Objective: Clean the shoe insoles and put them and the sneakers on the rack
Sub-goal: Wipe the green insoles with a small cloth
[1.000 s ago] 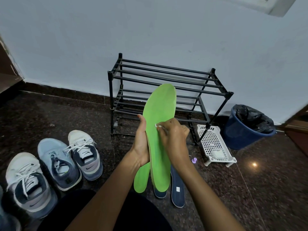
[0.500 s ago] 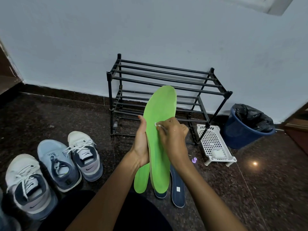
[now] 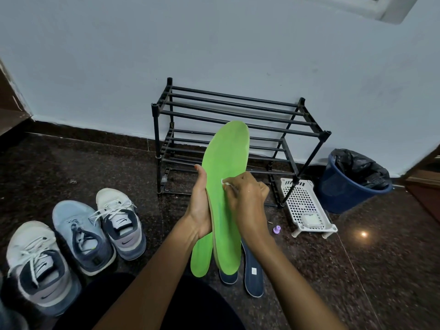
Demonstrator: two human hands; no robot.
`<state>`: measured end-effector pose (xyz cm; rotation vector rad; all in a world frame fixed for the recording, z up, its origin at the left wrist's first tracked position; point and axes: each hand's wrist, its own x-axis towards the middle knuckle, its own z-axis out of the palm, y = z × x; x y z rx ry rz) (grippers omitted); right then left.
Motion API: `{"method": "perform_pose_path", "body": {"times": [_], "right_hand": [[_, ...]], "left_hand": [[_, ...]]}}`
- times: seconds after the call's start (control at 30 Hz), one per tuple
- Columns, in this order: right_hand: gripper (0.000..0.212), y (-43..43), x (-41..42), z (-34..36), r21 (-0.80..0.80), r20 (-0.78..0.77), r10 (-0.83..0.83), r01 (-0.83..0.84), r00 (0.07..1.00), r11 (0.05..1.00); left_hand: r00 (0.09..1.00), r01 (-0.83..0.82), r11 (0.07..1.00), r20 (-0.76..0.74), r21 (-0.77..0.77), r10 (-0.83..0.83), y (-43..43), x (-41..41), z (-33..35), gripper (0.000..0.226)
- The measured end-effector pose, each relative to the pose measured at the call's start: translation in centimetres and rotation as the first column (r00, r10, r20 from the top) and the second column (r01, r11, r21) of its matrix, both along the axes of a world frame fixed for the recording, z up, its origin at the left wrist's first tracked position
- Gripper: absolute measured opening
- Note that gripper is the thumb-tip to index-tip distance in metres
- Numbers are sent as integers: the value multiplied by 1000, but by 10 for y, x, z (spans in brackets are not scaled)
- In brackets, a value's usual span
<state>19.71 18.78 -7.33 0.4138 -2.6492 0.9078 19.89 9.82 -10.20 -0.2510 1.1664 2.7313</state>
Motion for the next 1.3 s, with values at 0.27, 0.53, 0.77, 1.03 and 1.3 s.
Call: {"method": "perform_pose_path", "body": {"times": [0.27, 0.53, 0.77, 1.03, 1.3], "right_hand": [[17, -6, 20, 1, -5, 2, 127, -127, 992, 992], [16, 0, 0, 1, -55, -8, 74, -75, 997, 996], [17, -1, 23, 3, -70, -2, 193, -193, 981, 979], [16, 0, -4, 6, -67, -36, 54, -56, 998, 996], [17, -8, 22, 5, -145, -27, 204, -205, 979, 968]], "left_hand": [[1000, -25, 1000, 12, 4, 25, -4, -1, 2, 92], [1000, -18, 1000, -21, 5, 18, -1, 0, 1, 78], [1000, 2, 1000, 0, 12, -2, -5, 1, 4, 93], [1000, 11, 999, -22, 41, -10, 2, 3, 5, 77], [999, 25, 998, 29, 64, -27, 0, 4, 5, 91]]}}
